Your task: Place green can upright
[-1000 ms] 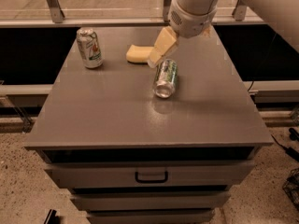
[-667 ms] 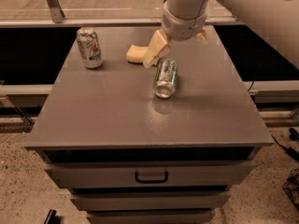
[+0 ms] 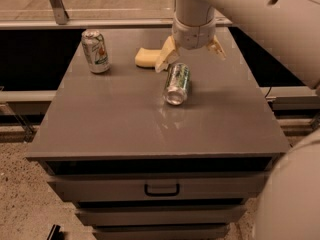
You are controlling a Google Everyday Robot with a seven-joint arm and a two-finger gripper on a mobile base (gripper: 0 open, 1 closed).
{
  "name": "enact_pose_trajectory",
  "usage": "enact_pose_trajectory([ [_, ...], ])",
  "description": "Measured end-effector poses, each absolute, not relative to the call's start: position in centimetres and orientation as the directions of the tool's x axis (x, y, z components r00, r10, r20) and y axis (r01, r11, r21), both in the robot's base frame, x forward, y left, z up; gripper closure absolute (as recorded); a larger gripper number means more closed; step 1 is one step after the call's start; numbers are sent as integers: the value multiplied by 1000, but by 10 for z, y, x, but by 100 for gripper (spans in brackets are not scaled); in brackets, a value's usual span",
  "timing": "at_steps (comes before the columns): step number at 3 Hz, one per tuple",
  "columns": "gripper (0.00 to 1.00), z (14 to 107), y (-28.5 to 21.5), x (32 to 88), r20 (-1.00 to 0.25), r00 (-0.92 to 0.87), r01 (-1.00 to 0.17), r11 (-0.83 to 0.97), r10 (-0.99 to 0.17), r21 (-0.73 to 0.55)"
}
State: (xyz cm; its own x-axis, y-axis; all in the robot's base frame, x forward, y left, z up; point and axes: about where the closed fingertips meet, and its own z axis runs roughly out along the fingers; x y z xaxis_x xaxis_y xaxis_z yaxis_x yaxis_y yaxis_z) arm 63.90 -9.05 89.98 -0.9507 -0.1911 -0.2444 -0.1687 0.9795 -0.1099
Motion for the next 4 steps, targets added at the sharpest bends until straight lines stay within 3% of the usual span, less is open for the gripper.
enact_pose_trajectory([
  [2,0,877,-103,649,-170,-984,-43,998,-49,-36],
  [4,0,855,-92,644,-122,-992,-36,999,-31,40],
])
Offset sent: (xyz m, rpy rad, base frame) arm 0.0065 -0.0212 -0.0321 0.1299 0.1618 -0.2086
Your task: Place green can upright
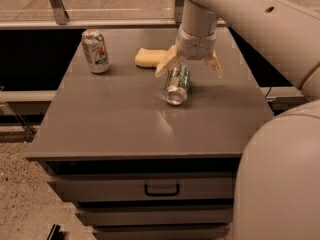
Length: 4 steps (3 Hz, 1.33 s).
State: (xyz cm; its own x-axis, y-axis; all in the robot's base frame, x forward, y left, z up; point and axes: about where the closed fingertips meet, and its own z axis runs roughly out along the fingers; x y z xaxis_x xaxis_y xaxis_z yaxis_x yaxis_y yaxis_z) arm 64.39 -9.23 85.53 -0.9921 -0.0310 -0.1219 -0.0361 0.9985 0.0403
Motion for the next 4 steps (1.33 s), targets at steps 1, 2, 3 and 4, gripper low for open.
enact_pose_trajectory([
  [1,0,847,-86,641,-109,-993,-45,998,-41,37],
  [2,0,843,-80,639,-105,-993,-52,999,-52,-4],
  [3,0,842,-77,639,-103,-993,-54,998,-57,-29],
  [4,0,841,-75,640,-114,-993,-27,998,-33,-59],
])
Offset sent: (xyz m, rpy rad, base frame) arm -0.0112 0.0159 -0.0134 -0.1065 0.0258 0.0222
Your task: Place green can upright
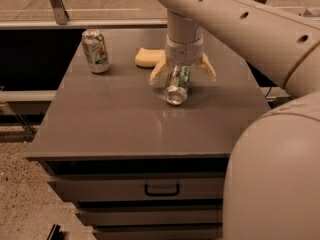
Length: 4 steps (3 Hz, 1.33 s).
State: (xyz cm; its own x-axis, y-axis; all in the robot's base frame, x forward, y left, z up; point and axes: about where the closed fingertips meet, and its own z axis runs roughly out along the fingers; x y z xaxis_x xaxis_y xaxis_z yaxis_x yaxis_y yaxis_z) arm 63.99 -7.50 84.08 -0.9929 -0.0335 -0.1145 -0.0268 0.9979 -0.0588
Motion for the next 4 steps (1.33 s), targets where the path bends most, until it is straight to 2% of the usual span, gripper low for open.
enact_pose_trajectory([
  [2,0,845,-77,641,-171,-983,73,995,59,-74],
  [4,0,837,-76,643,-105,-992,82,995,76,-50],
])
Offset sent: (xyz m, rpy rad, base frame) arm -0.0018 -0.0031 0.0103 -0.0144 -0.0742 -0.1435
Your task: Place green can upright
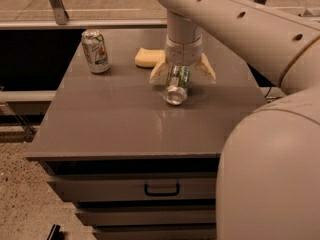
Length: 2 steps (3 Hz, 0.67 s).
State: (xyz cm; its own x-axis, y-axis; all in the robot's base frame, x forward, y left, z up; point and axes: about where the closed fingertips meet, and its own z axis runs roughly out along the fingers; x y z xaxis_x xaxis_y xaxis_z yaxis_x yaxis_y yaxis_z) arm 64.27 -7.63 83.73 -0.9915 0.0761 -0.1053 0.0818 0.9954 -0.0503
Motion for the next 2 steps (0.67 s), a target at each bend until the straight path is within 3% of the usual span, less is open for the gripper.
enact_pose_trajectory([
  [2,0,836,-73,645,-90,-995,53,995,45,-80],
])
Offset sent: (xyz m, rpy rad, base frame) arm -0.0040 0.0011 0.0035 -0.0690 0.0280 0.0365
